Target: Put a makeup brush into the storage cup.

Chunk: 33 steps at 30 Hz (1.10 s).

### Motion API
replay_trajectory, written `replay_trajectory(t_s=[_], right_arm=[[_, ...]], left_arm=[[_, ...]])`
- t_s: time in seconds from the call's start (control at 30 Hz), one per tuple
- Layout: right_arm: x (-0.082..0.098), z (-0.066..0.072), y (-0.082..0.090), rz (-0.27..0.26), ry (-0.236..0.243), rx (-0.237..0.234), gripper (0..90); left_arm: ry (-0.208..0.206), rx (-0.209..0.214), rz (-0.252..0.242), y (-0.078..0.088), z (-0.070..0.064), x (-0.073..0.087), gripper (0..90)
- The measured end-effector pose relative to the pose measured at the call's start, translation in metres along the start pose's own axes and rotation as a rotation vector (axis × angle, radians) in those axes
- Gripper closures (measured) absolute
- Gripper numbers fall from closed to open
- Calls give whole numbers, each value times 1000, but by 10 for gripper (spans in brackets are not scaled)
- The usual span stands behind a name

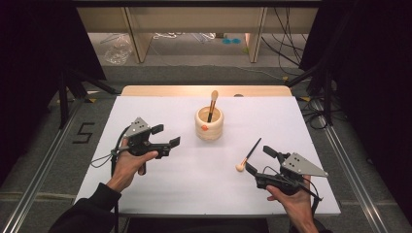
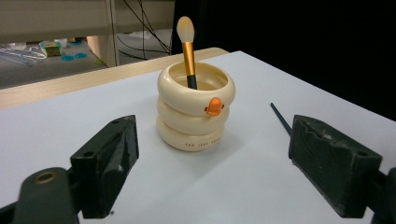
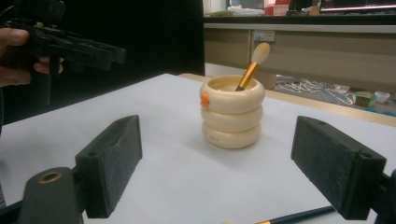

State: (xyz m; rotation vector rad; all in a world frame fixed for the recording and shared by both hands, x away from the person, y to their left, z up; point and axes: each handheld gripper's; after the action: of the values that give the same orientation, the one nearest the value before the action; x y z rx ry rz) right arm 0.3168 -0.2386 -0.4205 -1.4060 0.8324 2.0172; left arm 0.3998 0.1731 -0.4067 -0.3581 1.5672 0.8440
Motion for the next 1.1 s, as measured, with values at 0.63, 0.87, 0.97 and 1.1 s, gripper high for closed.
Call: replay_trajectory(t_s=[0.63, 0.87, 0.97, 1.1], right_arm=[[0, -2, 0, 21, -14, -3, 173], [0, -2, 0, 19, -12, 1, 173], [-1, -3, -1, 16, 11, -2, 173], [0, -2, -1, 29, -7, 4, 173]], left_arm=[[-28, -8, -1, 23, -13, 15, 161], [-52, 1, 12, 28, -21, 24, 161], [-65, -4, 12, 32, -22, 25, 161], [-76, -7, 11, 36, -25, 28, 162]])
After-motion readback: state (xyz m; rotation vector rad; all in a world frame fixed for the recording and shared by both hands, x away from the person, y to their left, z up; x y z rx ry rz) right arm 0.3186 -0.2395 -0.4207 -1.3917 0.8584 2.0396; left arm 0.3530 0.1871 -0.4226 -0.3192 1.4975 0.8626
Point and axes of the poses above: each handheld gripper's, and its own axes: y roughly backward along the jaws, x roughly out of its underside, z roughly to its left, and after that the axes turned 12 degrees about -y, right-handed
